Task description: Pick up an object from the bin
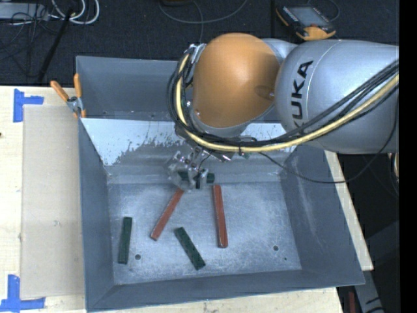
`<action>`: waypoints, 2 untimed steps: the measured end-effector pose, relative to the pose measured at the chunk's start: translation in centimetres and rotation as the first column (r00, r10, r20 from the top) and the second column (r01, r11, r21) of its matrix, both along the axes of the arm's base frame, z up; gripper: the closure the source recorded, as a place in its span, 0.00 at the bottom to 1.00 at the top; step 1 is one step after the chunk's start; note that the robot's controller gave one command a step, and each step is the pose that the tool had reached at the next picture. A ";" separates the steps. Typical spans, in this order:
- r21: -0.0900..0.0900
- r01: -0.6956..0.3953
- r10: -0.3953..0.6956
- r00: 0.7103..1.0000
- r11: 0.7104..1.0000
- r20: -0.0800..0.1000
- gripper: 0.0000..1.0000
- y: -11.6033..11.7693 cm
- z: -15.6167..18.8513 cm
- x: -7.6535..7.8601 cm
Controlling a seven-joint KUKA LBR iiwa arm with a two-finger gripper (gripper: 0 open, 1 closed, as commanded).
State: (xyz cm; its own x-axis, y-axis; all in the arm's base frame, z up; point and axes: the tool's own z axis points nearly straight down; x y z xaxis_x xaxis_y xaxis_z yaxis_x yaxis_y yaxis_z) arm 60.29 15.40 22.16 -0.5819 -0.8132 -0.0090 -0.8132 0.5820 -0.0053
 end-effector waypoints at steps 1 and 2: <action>-0.002 0.005 -0.005 1.000 1.000 -0.008 0.00 -0.1 -0.4 -0.1; -0.003 -0.276 0.276 0.961 0.961 -0.016 0.00 -1.8 -15.6 0.3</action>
Offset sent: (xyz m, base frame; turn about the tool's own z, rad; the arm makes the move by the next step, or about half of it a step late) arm 0.0000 0.0000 0.0000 0.0000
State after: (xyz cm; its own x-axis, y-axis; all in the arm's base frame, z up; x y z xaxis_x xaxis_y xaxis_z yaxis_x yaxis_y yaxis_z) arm 60.55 13.61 6.60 -0.3351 -0.9422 0.0028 -0.9422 0.3351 0.0064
